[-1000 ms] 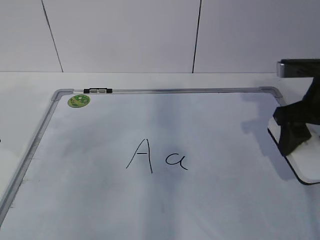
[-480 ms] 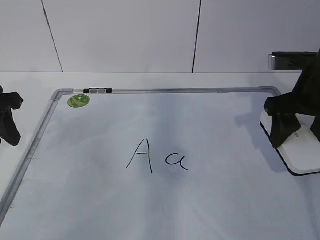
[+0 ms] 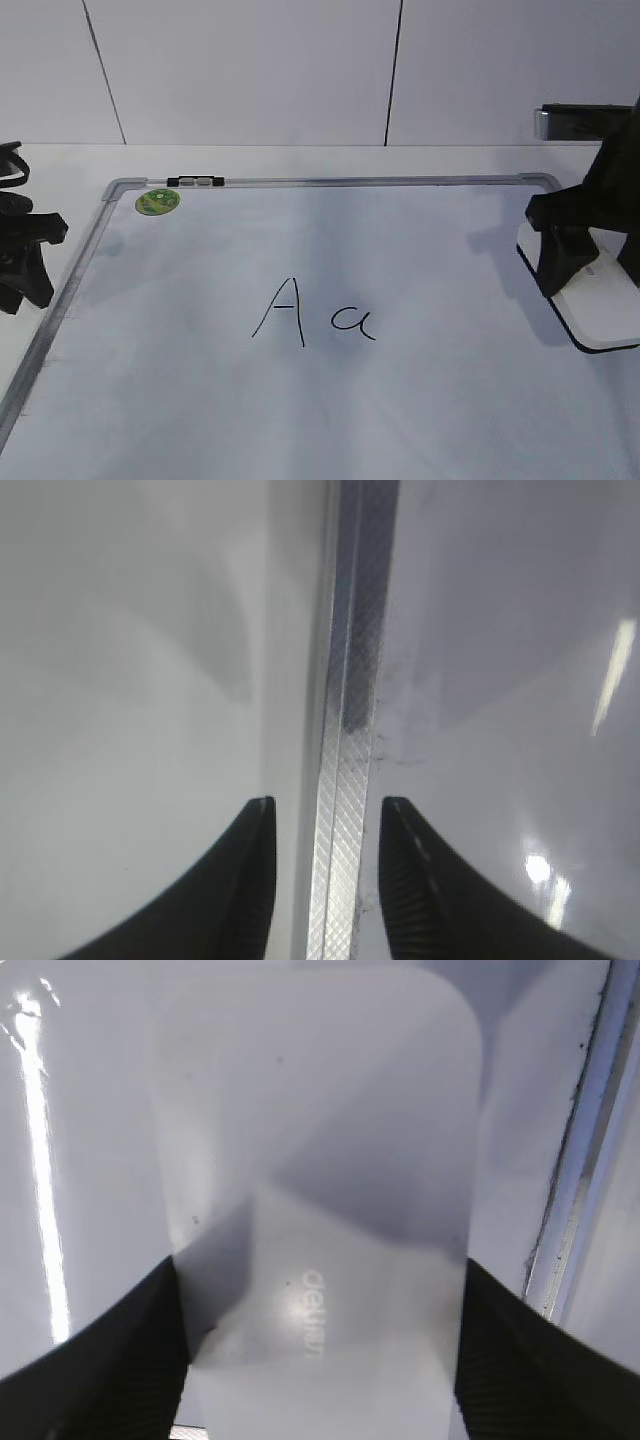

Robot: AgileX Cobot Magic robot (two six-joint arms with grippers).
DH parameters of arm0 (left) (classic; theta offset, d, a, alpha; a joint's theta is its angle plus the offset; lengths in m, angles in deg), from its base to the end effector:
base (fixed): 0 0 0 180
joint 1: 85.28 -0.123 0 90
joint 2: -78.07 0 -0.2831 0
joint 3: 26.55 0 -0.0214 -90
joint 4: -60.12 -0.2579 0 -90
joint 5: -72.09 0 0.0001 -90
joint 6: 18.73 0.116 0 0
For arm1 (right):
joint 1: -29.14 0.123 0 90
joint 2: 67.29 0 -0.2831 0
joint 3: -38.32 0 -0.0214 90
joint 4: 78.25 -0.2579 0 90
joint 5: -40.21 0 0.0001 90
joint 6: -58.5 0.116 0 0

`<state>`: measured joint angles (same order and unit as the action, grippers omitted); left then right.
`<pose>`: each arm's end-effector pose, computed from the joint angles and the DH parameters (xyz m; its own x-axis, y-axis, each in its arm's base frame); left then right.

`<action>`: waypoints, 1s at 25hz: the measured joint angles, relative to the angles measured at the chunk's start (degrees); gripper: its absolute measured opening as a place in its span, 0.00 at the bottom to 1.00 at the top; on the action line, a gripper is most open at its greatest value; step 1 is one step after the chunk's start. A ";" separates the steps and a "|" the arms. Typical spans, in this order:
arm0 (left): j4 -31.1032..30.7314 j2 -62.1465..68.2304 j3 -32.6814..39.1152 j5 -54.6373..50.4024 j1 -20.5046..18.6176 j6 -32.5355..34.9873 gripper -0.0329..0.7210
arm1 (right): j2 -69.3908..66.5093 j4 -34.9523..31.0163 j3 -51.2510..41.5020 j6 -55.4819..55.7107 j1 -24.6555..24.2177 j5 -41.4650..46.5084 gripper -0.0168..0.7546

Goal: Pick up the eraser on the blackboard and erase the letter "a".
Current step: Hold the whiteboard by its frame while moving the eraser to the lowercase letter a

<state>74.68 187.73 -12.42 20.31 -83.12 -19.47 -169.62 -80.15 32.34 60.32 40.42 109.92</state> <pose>0.3309 -0.0354 0.1507 -0.9897 -0.1308 -0.0580 -0.1160 0.9709 -0.2097 0.3091 0.0653 0.2230 -0.9877 -0.1529 -0.0334 -0.1540 0.9875 0.0326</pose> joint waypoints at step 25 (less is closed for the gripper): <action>-0.59 4.86 -0.03 4.48 1.12 2.22 0.36 | 0.00 -1.95 0.00 -1.81 0.00 0.10 0.73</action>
<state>74.09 192.59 -12.46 24.79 -82.00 -17.25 -169.62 -82.10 32.34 58.50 40.42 110.03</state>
